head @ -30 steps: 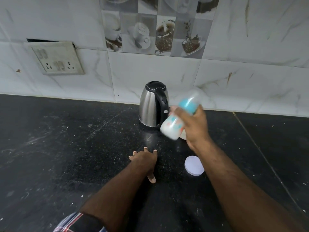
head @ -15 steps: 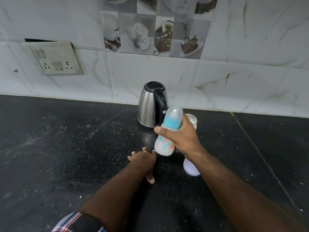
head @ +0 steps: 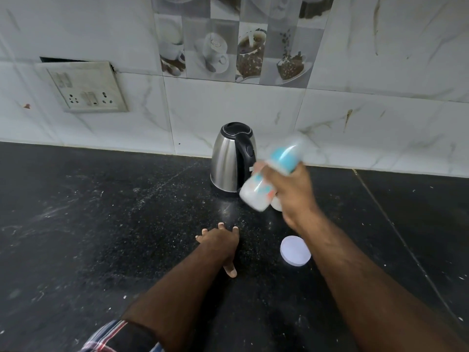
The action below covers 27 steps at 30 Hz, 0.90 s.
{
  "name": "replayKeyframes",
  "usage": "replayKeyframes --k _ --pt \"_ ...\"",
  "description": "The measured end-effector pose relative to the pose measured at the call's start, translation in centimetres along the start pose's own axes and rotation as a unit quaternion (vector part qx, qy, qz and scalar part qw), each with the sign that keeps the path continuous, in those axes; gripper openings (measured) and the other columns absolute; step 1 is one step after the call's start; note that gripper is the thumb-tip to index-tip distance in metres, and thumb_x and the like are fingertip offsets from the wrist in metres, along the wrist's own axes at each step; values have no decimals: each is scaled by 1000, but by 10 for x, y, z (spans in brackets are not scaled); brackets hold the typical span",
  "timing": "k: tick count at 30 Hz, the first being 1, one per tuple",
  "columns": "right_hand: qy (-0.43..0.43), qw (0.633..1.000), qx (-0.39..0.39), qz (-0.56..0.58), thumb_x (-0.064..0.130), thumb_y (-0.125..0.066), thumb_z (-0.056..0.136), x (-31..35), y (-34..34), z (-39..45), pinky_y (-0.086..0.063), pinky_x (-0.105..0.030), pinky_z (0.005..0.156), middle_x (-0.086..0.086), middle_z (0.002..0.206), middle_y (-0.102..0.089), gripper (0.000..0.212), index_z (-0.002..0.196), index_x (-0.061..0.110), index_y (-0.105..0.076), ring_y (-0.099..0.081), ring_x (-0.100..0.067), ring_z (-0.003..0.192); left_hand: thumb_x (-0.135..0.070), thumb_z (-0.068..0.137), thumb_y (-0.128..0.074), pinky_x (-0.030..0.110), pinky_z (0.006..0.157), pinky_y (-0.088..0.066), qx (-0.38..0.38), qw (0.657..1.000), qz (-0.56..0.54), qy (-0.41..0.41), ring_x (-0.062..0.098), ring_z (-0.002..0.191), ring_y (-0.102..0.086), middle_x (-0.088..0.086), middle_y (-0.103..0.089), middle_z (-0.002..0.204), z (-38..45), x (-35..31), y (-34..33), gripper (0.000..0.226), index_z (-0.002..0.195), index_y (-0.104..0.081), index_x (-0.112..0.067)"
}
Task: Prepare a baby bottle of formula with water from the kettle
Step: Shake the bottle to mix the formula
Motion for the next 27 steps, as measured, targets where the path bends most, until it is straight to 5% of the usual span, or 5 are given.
replayKeyframes --k 2,7,12,19,27 --pt "-19 994 58 -91 45 -93 46 -14 -15 -17 -63 -48 80 -6 96 -74 82 115 12 -62 -73 -22 86 -37 73 -94 77 114 -28 3 1000 1 -1 60 151 -16 20 4 173 1 -1 0 136 166 5 -25" --pt "-51 983 15 173 40 -90 59 -3 0 2 -57 -35 60 -1 75 -66 48 94 19 -65 -67 -19 64 -39 72 -94 77 113 -30 -10 1000 0 -2 59 151 -19 20 2 173 2 1 -1 137 166 5 -26" --pt "-156 978 72 117 40 -87 75 -38 -8 -12 -58 -39 63 -11 80 -69 23 78 21 -76 -68 -27 65 -38 71 -94 77 113 -30 -6 1000 0 -5 59 151 -17 21 3 172 5 1 -2 138 166 5 -26" --pt "-163 979 122 -16 8 -75 61 -47 -12 -16 -57 -47 80 -11 100 -63 64 121 16 -56 -64 -27 87 -40 72 -94 75 115 -30 -5 1000 7 0 58 152 -17 19 4 173 4 1 -1 138 166 7 -26" --pt "69 996 -17 -62 41 -91 54 14 9 8 -63 -45 71 -1 96 -74 67 108 27 -54 -75 -23 86 -42 70 -94 75 112 -34 -16 1000 13 -3 58 150 -22 21 0 172 3 0 -1 138 166 4 -25"
Point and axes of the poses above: each hand's wrist, its own z-axis towards the middle knuckle, its own y-axis out of the back of the hand, x = y × z, the point moved 9 cm from there along z, towards the middle knuckle
